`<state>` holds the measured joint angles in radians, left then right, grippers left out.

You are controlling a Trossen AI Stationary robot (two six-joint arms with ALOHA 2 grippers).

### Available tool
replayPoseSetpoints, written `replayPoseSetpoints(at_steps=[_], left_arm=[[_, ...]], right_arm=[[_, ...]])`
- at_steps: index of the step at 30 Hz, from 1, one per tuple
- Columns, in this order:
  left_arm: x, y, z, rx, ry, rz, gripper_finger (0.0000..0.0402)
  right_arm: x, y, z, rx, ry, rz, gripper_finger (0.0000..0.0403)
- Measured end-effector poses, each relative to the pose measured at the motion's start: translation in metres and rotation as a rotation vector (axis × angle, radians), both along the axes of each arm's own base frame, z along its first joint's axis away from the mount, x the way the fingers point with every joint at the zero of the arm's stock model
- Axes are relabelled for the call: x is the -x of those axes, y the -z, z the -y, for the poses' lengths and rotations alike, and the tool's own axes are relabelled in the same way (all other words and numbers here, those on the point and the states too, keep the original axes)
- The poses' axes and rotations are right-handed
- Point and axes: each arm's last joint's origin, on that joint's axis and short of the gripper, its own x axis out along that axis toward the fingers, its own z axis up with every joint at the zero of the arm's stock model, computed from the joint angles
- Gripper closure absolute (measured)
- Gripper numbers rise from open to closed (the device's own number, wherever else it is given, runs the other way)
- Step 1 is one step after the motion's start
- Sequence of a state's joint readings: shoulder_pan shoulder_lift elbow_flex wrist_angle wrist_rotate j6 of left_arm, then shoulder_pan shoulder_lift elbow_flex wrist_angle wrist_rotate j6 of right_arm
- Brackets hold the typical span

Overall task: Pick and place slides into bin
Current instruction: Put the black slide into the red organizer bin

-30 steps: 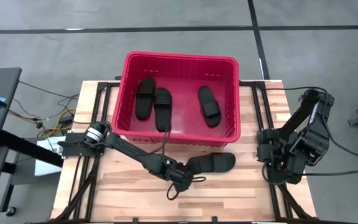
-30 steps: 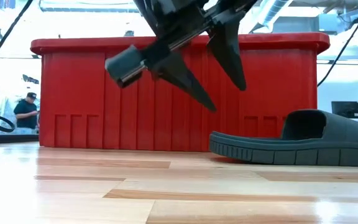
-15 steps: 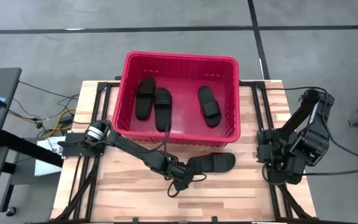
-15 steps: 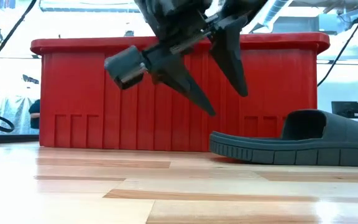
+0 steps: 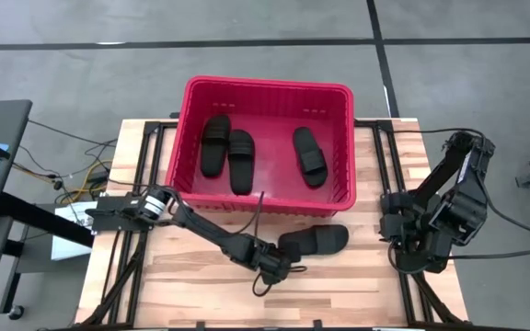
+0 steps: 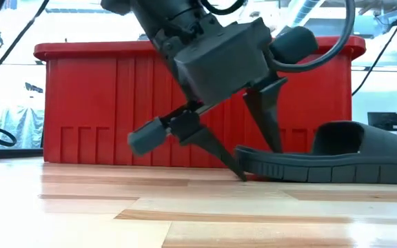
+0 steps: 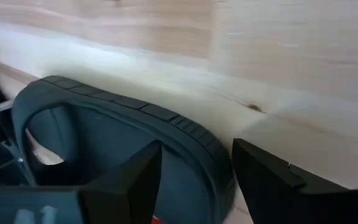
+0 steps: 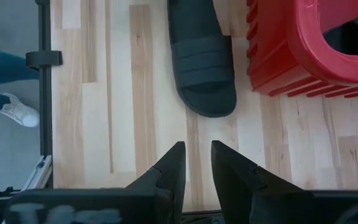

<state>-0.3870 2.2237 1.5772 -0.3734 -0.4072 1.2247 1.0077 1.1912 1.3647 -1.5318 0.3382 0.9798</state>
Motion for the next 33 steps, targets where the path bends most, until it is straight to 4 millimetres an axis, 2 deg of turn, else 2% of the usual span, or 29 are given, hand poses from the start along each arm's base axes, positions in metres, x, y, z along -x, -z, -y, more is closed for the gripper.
replayPoseSetpoints(at_steps=[7,11,14,18,19,28,33], left_arm=[[-0.002,0.0,-0.004,0.01,0.021,-0.007,0.0212],[-0.002,0.001,-0.005,0.017,0.007,-0.011,0.0233],[-0.001,0.001,-0.006,-0.004,-0.017,-0.009,0.0276],[0.001,0.002,-0.009,-0.079,-0.052,-0.022,0.0369],[0.003,0.002,-0.009,-0.098,-0.066,-0.026,0.038],[0.008,0.003,-0.003,-0.149,-0.084,-0.04,0.0386],[0.004,-0.009,0.002,-0.163,-0.097,-0.017,0.0386]], right_arm=[[0.0,0.0,0.0,0.0,0.0,0.0,0.0333],[0.0,0.0,0.0,0.0,0.0,0.001,0.0333],[0.0,0.0,0.0,0.001,0.001,0.003,0.0333],[0.0,0.0,0.0,0.002,0.001,0.003,0.0333],[0.0,0.0,0.0,0.003,0.0,0.003,0.0333],[-0.004,0.004,-0.006,0.029,-0.008,-0.011,0.0333],[-0.004,0.009,-0.007,0.052,-0.009,-0.027,0.0333]])
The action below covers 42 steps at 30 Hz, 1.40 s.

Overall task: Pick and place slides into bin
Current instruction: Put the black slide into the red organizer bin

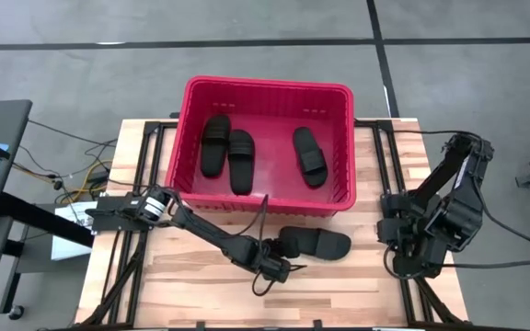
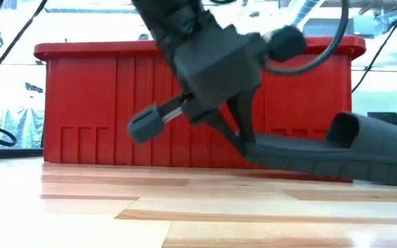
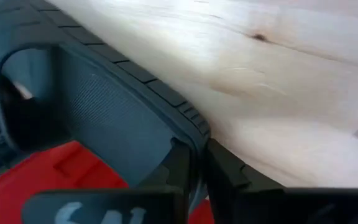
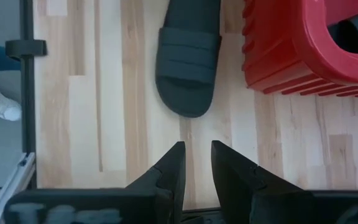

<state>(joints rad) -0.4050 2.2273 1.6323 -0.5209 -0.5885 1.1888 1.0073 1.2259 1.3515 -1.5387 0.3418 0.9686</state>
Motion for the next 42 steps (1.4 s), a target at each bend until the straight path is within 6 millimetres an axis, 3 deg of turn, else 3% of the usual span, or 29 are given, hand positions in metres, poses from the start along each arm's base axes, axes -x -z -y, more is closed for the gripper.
replayPoseSetpoints(at_steps=[11,19,26,34,42], left_arm=[[0.001,-0.043,0.025,0.006,0.034,-0.027,0.0388],[0.015,-0.077,0.041,-0.024,0.034,-0.104,0.0388],[0.032,-0.12,0.051,-0.046,0.006,-0.142,0.0388],[0.055,-0.159,0.054,-0.082,-0.044,-0.16,0.0388],[0.061,-0.179,0.048,-0.162,-0.09,-0.07,0.0388]], right_arm=[[0.001,0.004,0.0,0.006,-0.004,-0.022,0.0333],[0.002,0.004,0.002,0.021,-0.012,-0.043,0.0333],[0.002,0.004,0.003,0.037,-0.035,-0.05,0.0333],[0.002,0.004,0.003,0.041,-0.045,-0.05,0.0333],[0.003,0.004,0.003,0.045,-0.06,-0.051,0.0333]])
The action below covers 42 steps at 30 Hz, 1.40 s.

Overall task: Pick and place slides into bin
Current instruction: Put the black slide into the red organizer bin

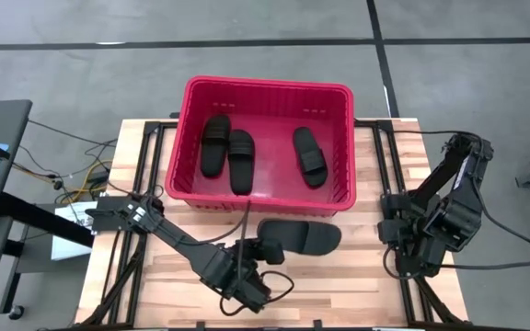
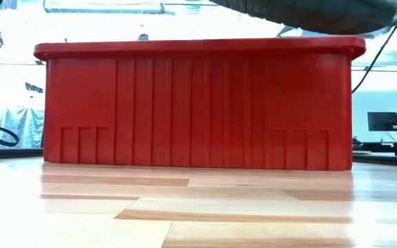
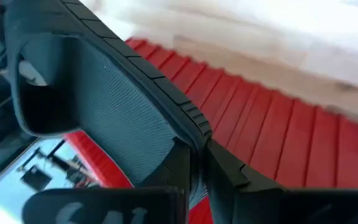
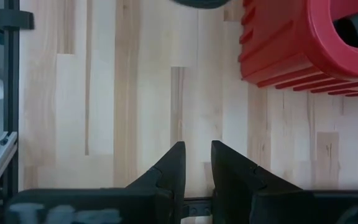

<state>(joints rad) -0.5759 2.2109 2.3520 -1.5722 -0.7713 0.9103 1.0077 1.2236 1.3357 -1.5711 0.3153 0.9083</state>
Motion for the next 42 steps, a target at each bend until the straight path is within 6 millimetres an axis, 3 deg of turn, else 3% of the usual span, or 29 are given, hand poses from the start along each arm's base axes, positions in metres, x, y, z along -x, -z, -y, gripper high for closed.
replayPoseSetpoints(at_steps=[6,14,21,26,33,39,42], left_arm=[[-0.001,-0.013,-0.014,-0.05,-0.022,0.049,0.039],[0.017,-0.058,-0.043,-0.041,-0.04,0.136,0.039],[0.032,-0.095,-0.088,0.008,-0.066,0.159,0.039],[0.039,-0.114,-0.134,0.052,-0.138,0.175,0.039],[0.045,-0.128,-0.19,0.014,-0.22,0.154,0.039],[0.044,-0.128,-0.217,-0.041,-0.222,0.091,0.039],[0.039,-0.129,-0.229,0.026,-0.214,0.127,0.039]], right_arm=[[0.0,0.0,0.0,0.001,-0.001,0.0,0.0333],[0.0,0.0,0.0,0.006,-0.016,-0.002,0.0333],[-0.003,0.0,0.002,0.006,0.018,0.012,0.0333],[-0.01,0.0,0.008,0.012,0.08,0.023,0.0333],[-0.028,0.0,0.024,0.038,0.141,0.014,0.0333],[-0.042,0.0,0.041,0.069,0.175,-0.002,0.0333],[-0.047,0.0,0.049,0.08,0.191,-0.009,0.0333]])
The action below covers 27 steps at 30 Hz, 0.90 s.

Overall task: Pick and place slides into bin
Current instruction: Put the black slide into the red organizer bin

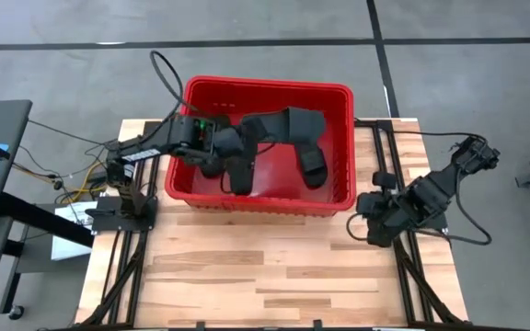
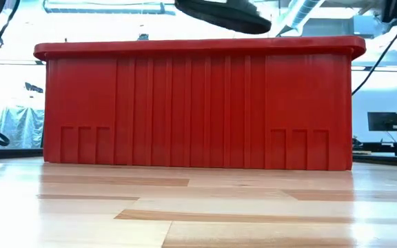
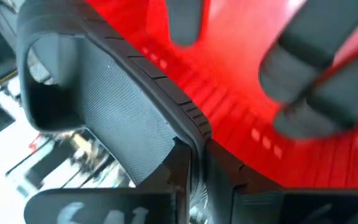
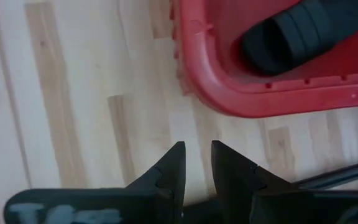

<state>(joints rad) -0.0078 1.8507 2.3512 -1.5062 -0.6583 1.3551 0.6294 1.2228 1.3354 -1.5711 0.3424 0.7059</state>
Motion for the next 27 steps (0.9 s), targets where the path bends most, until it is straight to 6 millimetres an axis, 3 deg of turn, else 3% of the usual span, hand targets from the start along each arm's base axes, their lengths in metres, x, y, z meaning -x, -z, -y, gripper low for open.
replayPoseSetpoints(at_steps=[7,14,18,27], left_arm=[[0.006,-0.014,-0.024,0.235,0.173,0.109,0.039],[0.065,-0.048,-0.038,0.417,0.267,0.283,0.039],[0.087,-0.046,-0.037,0.443,0.274,0.272,0.039],[0.093,-0.041,-0.035,0.627,0.555,0.244,0.039]], right_arm=[[-0.006,0.0,0.01,0.008,0.036,-0.008,0.0333],[-0.009,0.0,0.016,-0.014,0.075,-0.021,0.0333],[-0.013,0.0,0.02,-0.021,0.105,-0.011,0.0333],[-0.02,0.0,0.029,-0.064,0.175,0.005,0.0333]])
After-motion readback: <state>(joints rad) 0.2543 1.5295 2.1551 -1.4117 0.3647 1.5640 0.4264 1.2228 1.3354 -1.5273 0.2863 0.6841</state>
